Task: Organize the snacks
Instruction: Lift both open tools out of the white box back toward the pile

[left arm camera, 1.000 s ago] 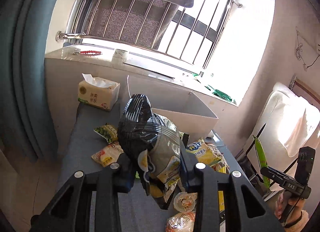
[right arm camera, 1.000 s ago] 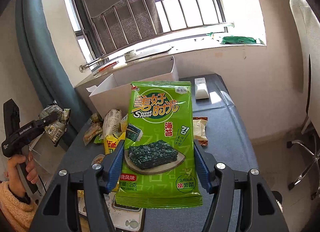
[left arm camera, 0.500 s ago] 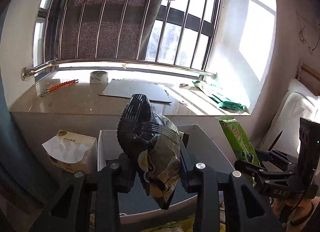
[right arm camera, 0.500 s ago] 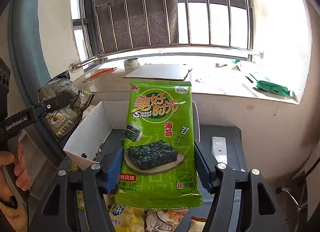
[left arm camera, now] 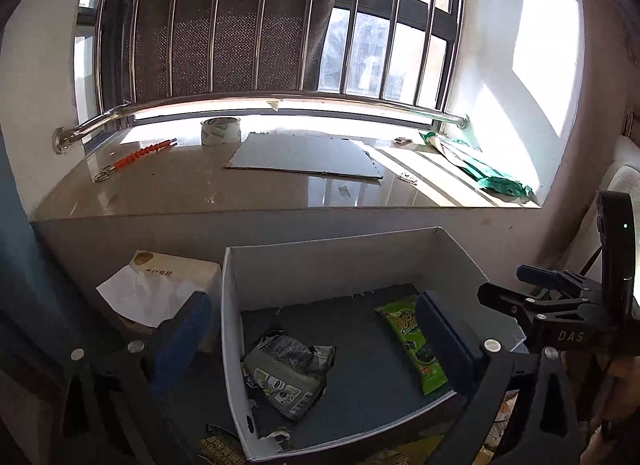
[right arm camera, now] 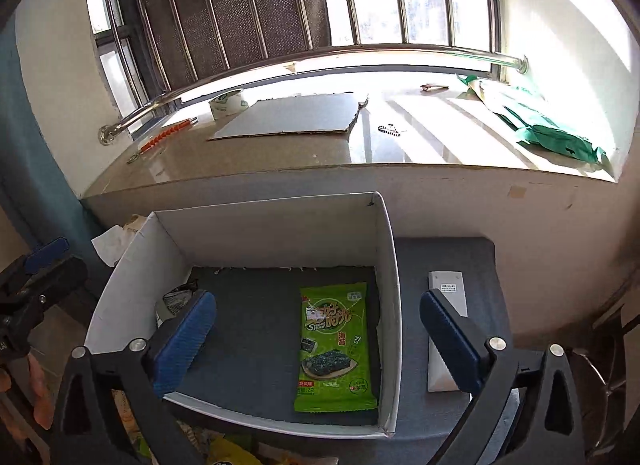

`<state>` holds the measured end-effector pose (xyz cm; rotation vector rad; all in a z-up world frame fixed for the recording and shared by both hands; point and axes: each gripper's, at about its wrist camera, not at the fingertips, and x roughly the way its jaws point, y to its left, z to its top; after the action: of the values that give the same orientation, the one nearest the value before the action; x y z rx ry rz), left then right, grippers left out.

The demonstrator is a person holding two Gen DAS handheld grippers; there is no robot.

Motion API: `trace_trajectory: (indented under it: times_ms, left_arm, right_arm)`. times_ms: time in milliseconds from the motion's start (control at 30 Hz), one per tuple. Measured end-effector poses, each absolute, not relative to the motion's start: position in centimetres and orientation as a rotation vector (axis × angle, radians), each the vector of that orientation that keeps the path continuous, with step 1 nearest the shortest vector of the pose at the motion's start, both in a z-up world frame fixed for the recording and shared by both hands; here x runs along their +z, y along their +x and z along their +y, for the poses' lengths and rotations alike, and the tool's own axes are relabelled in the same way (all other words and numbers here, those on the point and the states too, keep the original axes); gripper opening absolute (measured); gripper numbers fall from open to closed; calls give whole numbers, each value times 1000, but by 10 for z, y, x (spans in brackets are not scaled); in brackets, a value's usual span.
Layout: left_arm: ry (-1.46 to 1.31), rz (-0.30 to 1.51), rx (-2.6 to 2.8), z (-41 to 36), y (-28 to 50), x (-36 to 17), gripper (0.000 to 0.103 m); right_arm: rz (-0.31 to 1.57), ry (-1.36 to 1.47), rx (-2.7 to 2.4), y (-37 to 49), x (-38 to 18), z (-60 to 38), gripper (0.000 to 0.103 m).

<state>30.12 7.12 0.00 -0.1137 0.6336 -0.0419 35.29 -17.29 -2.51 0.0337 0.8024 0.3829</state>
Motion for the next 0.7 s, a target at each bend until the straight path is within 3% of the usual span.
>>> trace_trajectory:
  times_ms: [400,700]
  left_arm:
    - [-146,427,-72,79,207,29,103]
    - [-101,442,-115,58,99,22,103]
  right_arm:
    - [634,165,536,269,21,-200,103]
    - [478,35,560,149,31,-221,103]
